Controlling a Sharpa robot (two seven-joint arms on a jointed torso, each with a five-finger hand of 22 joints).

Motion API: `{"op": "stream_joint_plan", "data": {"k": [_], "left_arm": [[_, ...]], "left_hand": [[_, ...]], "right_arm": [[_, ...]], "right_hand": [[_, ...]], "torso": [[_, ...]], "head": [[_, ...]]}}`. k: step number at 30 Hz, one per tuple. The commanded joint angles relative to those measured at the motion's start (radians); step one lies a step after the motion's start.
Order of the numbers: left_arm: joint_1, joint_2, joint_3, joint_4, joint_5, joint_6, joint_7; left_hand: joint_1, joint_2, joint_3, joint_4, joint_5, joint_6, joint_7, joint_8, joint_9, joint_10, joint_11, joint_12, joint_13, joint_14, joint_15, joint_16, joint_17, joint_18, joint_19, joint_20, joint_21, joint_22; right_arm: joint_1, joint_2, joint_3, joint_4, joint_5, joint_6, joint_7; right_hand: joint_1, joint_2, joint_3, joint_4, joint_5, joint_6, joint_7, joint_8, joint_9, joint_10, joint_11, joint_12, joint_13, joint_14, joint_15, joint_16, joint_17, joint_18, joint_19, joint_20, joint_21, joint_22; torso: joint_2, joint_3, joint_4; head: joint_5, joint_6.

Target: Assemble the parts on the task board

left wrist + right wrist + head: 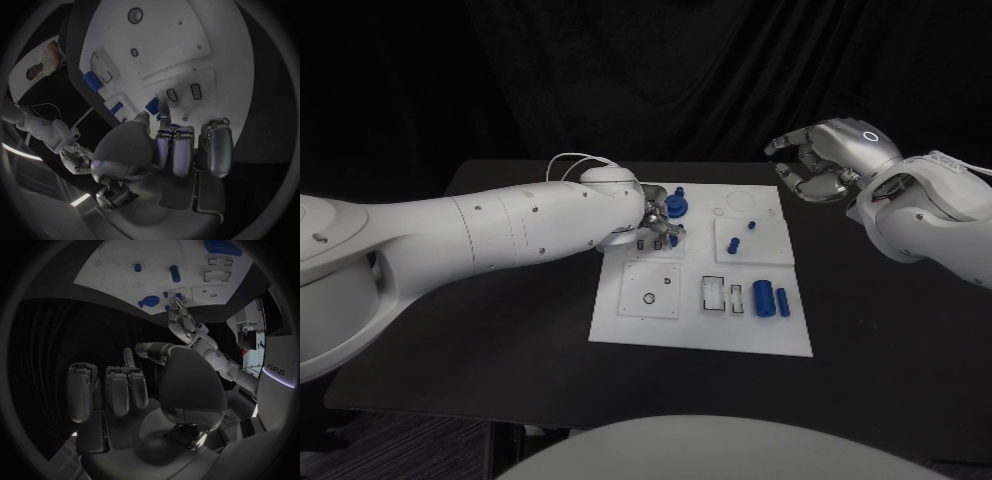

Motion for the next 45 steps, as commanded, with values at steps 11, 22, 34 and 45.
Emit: {"op": "stream_joint_plan", "data": {"k": [11,22,34,45], "left_arm": [[-0.003,0.012,0.001,-0.01,-0.001,0.005,0.043],[-0.004,0.019,0.001,-0.018,-0.001,0.022,0.05],[-0.005,0.022,0.001,-0.021,-0.001,0.036,0.046],[-0.006,0.021,0.001,-0.019,-0.001,0.059,0.047]], "left_hand": [[0.018,-0.001,0.013,0.0,0.014,-0.006,0.006,-0.023,-0.001,0.106,0.002,0.003,0.261,0.104,0.003,0.003,0.264,0.001,-0.01,0.004,-0.009,0.015],[0.029,-0.002,0.024,-0.005,0.031,-0.006,0.009,-0.045,-0.004,0.106,0.004,0.003,0.261,0.104,0.005,0.003,0.264,0.002,-0.012,0.007,-0.013,0.013],[0.065,-0.015,0.065,-0.032,0.067,0.004,0.008,-0.08,-0.003,0.106,0.004,0.003,0.261,0.104,0.006,0.003,0.264,0.003,-0.012,0.008,-0.017,0.015],[0.087,-0.031,0.101,-0.053,0.079,0.007,0.007,-0.101,0.001,0.106,0.003,0.003,0.261,0.104,0.005,0.003,0.264,0.003,-0.013,0.008,-0.02,0.015]], "right_arm": [[-0.002,0.001,0.001,-0.002,-0.003,0.007,-0.009],[-0.002,0.005,0.001,-0.005,-0.003,0.013,-0.017],[-0.002,0.009,0.001,-0.006,-0.003,0.016,-0.02],[-0.002,0.009,0.001,-0.006,-0.003,0.016,-0.021]], "right_hand": [[-0.017,0.002,0.015,-0.024,-0.007,-0.008,0.0,-0.003,-0.003,0.104,-0.005,0.003,0.263,0.105,0.007,0.003,0.264,0.005,0.06,0.003,-0.007,0.236],[-0.019,0.004,0.021,-0.035,-0.007,-0.008,0.001,-0.003,-0.003,0.104,-0.005,0.003,0.263,0.105,0.008,0.003,0.264,0.006,0.058,0.003,-0.011,0.235],[-0.019,0.007,0.028,-0.048,-0.008,-0.006,0.001,-0.001,-0.004,0.104,-0.004,0.003,0.263,0.105,0.008,0.003,0.264,0.006,0.058,0.004,-0.011,0.235],[-0.02,0.007,0.033,-0.06,-0.008,-0.006,0.001,-0.001,-0.004,0.104,-0.004,0.003,0.263,0.105,0.008,0.003,0.264,0.006,0.057,0.004,-0.012,0.235]], "torso": [[0.0,0.0003,-0.0005],[0.0,0.0011,-0.001],[0.001,0.0014,-0.0019],[0.0,0.0005,0.0012]], "head": [[0.001,0.0],[0.001,0.0],[-0.001,0.0],[-0.002,0.0]]}}
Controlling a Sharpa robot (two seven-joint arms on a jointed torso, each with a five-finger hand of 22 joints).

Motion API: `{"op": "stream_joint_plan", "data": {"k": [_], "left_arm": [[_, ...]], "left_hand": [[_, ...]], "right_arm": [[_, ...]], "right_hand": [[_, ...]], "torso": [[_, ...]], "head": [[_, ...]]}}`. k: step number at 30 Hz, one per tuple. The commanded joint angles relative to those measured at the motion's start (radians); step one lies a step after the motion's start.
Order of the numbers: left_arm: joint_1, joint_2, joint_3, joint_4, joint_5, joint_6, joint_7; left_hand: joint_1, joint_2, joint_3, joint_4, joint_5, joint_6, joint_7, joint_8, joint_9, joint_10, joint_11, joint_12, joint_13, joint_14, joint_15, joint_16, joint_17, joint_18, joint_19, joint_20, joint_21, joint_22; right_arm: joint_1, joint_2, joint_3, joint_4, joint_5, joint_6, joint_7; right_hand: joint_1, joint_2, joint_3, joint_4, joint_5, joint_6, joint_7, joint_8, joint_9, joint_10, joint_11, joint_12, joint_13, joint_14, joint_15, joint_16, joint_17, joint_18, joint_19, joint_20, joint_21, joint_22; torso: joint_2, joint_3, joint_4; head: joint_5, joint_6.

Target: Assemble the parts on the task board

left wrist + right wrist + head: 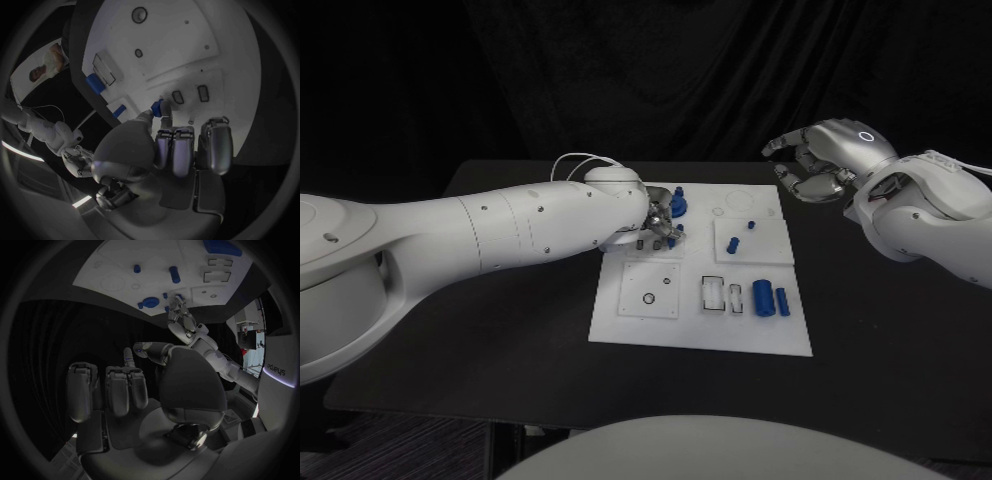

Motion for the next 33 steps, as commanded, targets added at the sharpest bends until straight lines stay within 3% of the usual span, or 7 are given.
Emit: {"op": "stream_joint_plan", "data": {"k": [1,3,13,21,25,33], "left_arm": [[-0.003,0.001,0.0,0.002,-0.001,0.026,0.016],[-0.003,0.001,0.0,0.001,-0.001,0.026,0.017],[-0.004,-0.006,0.0,0.004,-0.001,0.02,0.017],[-0.003,-0.035,0.0,0.032,-0.001,0.001,0.01],[-0.003,-0.054,0.0,0.051,-0.001,-0.005,0.007],[-0.002,-0.086,0.0,0.083,-0.001,-0.019,-0.002]], "left_hand": [[0.012,-0.003,0.012,-0.003,0.008,0.007,0.0,-0.007,0.002,0.106,0.003,0.003,0.261,0.104,0.005,0.003,0.263,0.003,-0.006,0.0,-0.007,0.014],[0.025,-0.015,0.043,-0.017,0.041,0.009,0.0,-0.018,0.005,0.106,0.003,0.003,0.261,0.104,0.005,0.003,0.263,0.003,-0.005,0.0,-0.008,0.016],[0.029,-0.045,0.123,-0.032,0.071,0.017,-0.001,-0.038,0.016,0.106,0.002,0.003,0.261,0.104,0.004,0.003,0.263,0.003,-0.004,-0.001,-0.011,0.019],[-0.002,-0.097,0.26,-0.041,0.113,0.028,0.001,-0.058,0.039,0.106,0.003,0.003,0.261,0.104,0.005,0.003,0.263,0.003,-0.003,0.0,-0.015,0.023],[-0.028,-0.119,0.319,-0.04,0.113,0.034,0.001,-0.064,0.053,0.106,0.004,0.003,0.261,0.104,0.005,0.003,0.263,0.004,-0.005,0.0,-0.02,0.022],[-0.035,-0.124,0.337,-0.042,0.111,0.037,0.001,-0.066,0.058,0.106,0.003,0.003,0.261,0.104,0.005,0.003,0.263,0.004,-0.005,0.0,-0.021,0.023]], "right_arm": [[-0.002,0.0,0.001,0.0,-0.003,0.003,-0.017],[-0.002,0.0,0.001,-0.001,-0.003,0.004,-0.017],[-0.002,0.0,0.001,-0.002,-0.003,0.005,-0.02],[-0.002,-0.005,0.001,-0.003,-0.003,0.009,-0.023],[-0.002,-0.008,0.001,-0.004,-0.003,0.01,-0.023],[-0.003,-0.011,0.001,-0.004,-0.003,0.012,-0.023]], "right_hand": [[-0.008,0.001,0.001,-0.008,-0.004,-0.007,0.001,-0.001,-0.001,0.104,-0.004,0.003,0.263,0.105,0.009,0.003,0.263,0.006,0.057,0.004,-0.004,0.234],[-0.008,0.001,0.003,-0.013,-0.004,-0.007,0.001,-0.001,-0.002,0.104,-0.004,0.003,0.263,0.105,0.009,0.003,0.263,0.007,0.056,0.004,-0.006,0.233],[-0.008,0.001,0.004,-0.016,-0.004,-0.008,0.001,-0.001,-0.002,0.104,-0.003,0.003,0.263,0.105,0.009,0.003,0.263,0.007,0.056,0.004,-0.006,0.234],[-0.009,0.003,0.006,-0.019,-0.004,-0.008,0.002,-0.001,-0.002,0.104,-0.003,0.003,0.263,0.105,0.009,0.003,0.263,0.007,0.055,0.004,-0.008,0.233],[-0.009,0.004,0.007,-0.019,-0.004,-0.008,0.002,-0.001,-0.002,0.104,-0.003,0.003,0.263,0.105,0.009,0.003,0.263,0.007,0.055,0.004,-0.009,0.232],[-0.01,0.004,0.007,-0.019,-0.004,-0.008,0.002,-0.001,-0.002,0.104,-0.003,0.003,0.263,0.105,0.009,0.003,0.263,0.008,0.054,0.004,-0.01,0.232]], "torso": [[-0.001,-0.0007,0.0014],[-0.001,-0.0007,0.0013],[-0.001,-0.0007,0.0016],[-0.002,-0.0004,0.0017],[-0.002,-0.0004,0.0016],[-0.004,-0.001,0.0042]], "head": [[0.0,0.0],[0.0,0.0],[-0.001,0.0],[-0.003,0.0],[-0.003,0.0],[-0.001,0.0]]}}
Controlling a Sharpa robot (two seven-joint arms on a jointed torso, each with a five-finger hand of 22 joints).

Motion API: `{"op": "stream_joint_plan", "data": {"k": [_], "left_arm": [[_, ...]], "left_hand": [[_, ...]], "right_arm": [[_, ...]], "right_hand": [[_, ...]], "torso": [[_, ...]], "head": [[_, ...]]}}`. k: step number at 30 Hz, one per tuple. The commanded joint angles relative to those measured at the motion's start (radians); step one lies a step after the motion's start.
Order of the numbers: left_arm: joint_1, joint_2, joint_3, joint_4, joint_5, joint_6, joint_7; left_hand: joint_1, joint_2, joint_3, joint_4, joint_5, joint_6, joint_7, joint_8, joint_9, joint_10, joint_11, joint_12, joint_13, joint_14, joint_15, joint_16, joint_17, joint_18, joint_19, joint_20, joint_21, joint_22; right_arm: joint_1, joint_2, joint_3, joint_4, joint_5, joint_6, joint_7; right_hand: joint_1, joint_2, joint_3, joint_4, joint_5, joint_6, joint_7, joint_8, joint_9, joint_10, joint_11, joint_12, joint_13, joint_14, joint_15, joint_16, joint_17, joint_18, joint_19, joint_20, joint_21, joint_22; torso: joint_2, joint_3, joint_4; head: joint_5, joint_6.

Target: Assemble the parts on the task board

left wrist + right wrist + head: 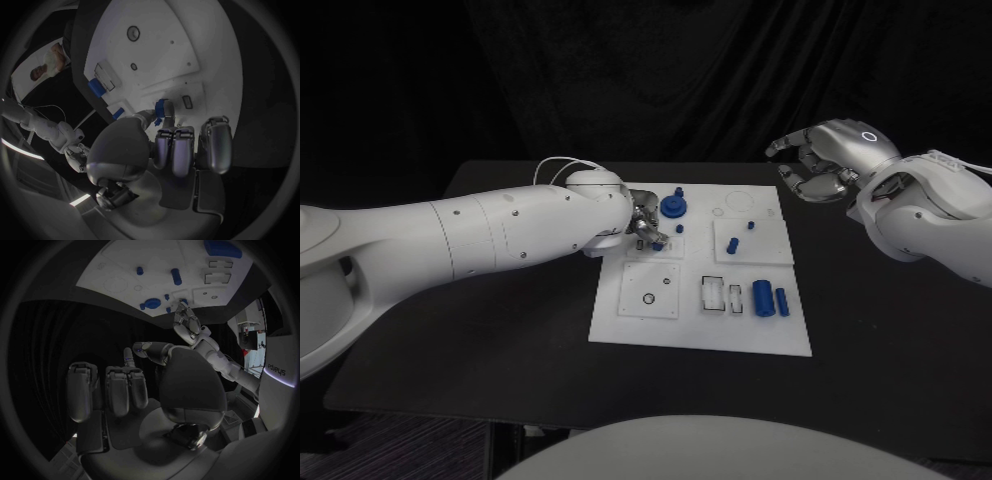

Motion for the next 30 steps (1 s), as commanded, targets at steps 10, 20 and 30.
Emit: {"op": "stream_joint_plan", "data": {"k": [10,20,30], "left_arm": [[-0.001,-0.016,0.001,0.024,0.0,-0.042,-0.011],[-0.002,-0.024,0.001,0.038,0.0,-0.13,-0.034],[-0.002,-0.035,0.001,0.054,0.0,-0.163,-0.054]], "left_hand": [[-0.011,-0.008,0.04,-0.011,-0.004,0.015,-0.005,-0.006,0.007,0.106,0.003,0.003,0.261,0.104,0.005,0.003,0.263,0.004,-0.005,0.0,-0.006,0.023],[-0.02,-0.005,0.057,-0.011,-0.002,0.02,-0.005,-0.005,0.013,0.106,0.003,0.003,0.261,0.104,0.005,0.003,0.263,0.003,-0.001,0.0,-0.003,0.029],[-0.032,-0.009,0.072,-0.013,-0.001,0.025,-0.006,-0.006,0.021,0.106,0.001,0.003,0.261,0.104,0.003,0.003,0.263,0.003,0.001,-0.002,-0.004,0.03]], "right_arm": [[-0.004,-0.001,0.001,-0.002,-0.003,0.011,-0.019],[-0.005,-0.003,0.001,0.0,-0.003,0.017,-0.023],[-0.005,-0.002,0.001,0.002,-0.003,0.022,-0.03]], "right_hand": [[-0.012,0.005,0.0,-0.007,-0.004,-0.008,0.003,-0.001,-0.001,0.104,-0.002,0.003,0.264,0.105,0.009,0.003,0.263,0.008,0.053,0.005,-0.008,0.232],[-0.012,0.006,0.001,-0.008,-0.004,-0.008,0.003,-0.001,-0.001,0.104,-0.002,0.003,0.264,0.105,0.01,0.003,0.263,0.009,0.052,0.005,-0.009,0.231],[-0.013,0.007,0.001,-0.009,-0.004,-0.008,0.003,-0.001,-0.002,0.104,-0.002,0.003,0.264,0.105,0.01,0.003,0.263,0.009,0.051,0.005,-0.01,0.231]], "torso": [[0.001,-0.0009,0.0055],[0.003,-0.0015,0.0017],[0.005,-0.0015,-0.0017]], "head": [[0.006,0.0],[0.006,0.0],[0.013,0.0]]}}
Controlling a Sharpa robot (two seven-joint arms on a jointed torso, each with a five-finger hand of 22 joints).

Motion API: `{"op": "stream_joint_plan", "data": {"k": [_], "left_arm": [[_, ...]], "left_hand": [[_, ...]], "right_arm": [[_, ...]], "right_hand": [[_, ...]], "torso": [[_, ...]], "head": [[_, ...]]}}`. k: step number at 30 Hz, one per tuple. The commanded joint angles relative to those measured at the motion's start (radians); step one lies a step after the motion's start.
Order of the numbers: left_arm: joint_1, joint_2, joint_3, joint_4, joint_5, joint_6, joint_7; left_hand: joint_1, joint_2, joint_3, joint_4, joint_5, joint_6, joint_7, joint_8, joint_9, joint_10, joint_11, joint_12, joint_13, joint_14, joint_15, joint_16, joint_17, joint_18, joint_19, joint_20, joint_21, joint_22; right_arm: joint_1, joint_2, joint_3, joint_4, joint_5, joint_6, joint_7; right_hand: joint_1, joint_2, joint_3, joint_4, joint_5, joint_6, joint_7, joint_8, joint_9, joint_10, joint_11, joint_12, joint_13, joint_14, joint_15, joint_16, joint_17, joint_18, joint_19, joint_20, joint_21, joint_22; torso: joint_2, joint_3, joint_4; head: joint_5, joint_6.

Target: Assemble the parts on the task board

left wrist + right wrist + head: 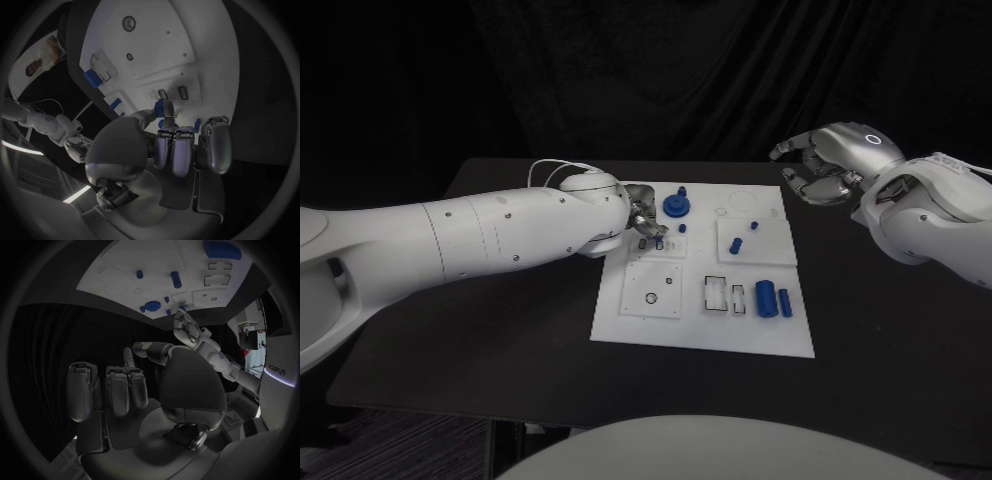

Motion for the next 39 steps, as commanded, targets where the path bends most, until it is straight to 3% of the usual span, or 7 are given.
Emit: {"op": "stream_joint_plan", "data": {"k": [1,9,21,39], "left_arm": [[-0.002,0.001,0.001,0.004,0.0,-0.04,-0.013],[-0.005,0.001,0.001,0.002,0.0,-0.033,-0.017],[-0.014,-0.003,0.001,-0.004,0.0,-0.018,-0.017],[-0.028,0.001,0.001,-0.01,0.0,-0.015,0.001]], "left_hand": [[-0.005,0.001,0.017,-0.012,0.002,0.009,-0.004,-0.005,0.001,0.106,0.001,0.003,0.261,0.104,0.003,0.003,0.263,0.003,0.001,-0.002,-0.004,0.03],[-0.006,0.001,0.019,-0.012,0.001,0.009,-0.004,-0.006,0.001,0.106,0.001,0.003,0.261,0.104,0.003,0.003,0.263,0.003,0.002,-0.002,-0.003,0.031],[-0.008,0.001,0.021,-0.012,-0.001,0.011,-0.005,-0.006,0.002,0.106,0.001,0.003,0.261,0.104,0.002,0.003,0.263,0.003,0.001,-0.002,-0.004,0.03],[-0.013,0.002,0.025,-0.012,-0.003,0.013,-0.005,-0.007,0.003,0.106,0.001,0.003,0.261,0.104,0.002,0.003,0.263,0.005,-0.002,-0.002,-0.009,0.025]], "right_arm": [[-0.002,0.001,0.001,0.002,-0.003,0.008,-0.025],[-0.002,0.001,0.001,0.003,-0.003,0.006,-0.025],[-0.002,0.002,0.001,0.002,-0.003,0.005,-0.026],[-0.002,0.004,0.001,0.001,-0.003,0.01,-0.031]], "right_hand": [[-0.008,0.001,-0.001,-0.006,-0.004,-0.005,-0.001,-0.001,-0.002,0.104,-0.002,0.003,0.263,0.105,0.01,0.003,0.263,0.009,0.051,0.005,-0.006,0.231],[-0.008,0.001,-0.001,-0.006,-0.004,-0.005,-0.001,-0.001,-0.002,0.104,-0.002,0.003,0.263,0.105,0.01,0.003,0.263,0.009,0.051,0.005,-0.006,0.231],[-0.01,0.0,-0.001,-0.011,-0.005,-0.006,-0.001,-0.002,-0.002,0.104,-0.002,0.003,0.263,0.105,0.01,0.003,0.263,0.009,0.051,0.005,-0.006,0.231],[-0.01,0.0,0.003,-0.019,-0.004,-0.007,-0.001,-0.002,-0.003,0.104,-0.002,0.003,0.263,0.105,0.01,0.003,0.263,0.009,0.05,0.005,-0.008,0.23]], "torso": [[0.001,0.0004,-0.0029],[0.0,0.0028,-0.002],[-0.002,0.0013,-0.0047],[-0.002,0.0015,-0.0032]], "head": [[0.003,0.0],[0.002,0.0],[0.002,0.0],[-0.001,0.0]]}}
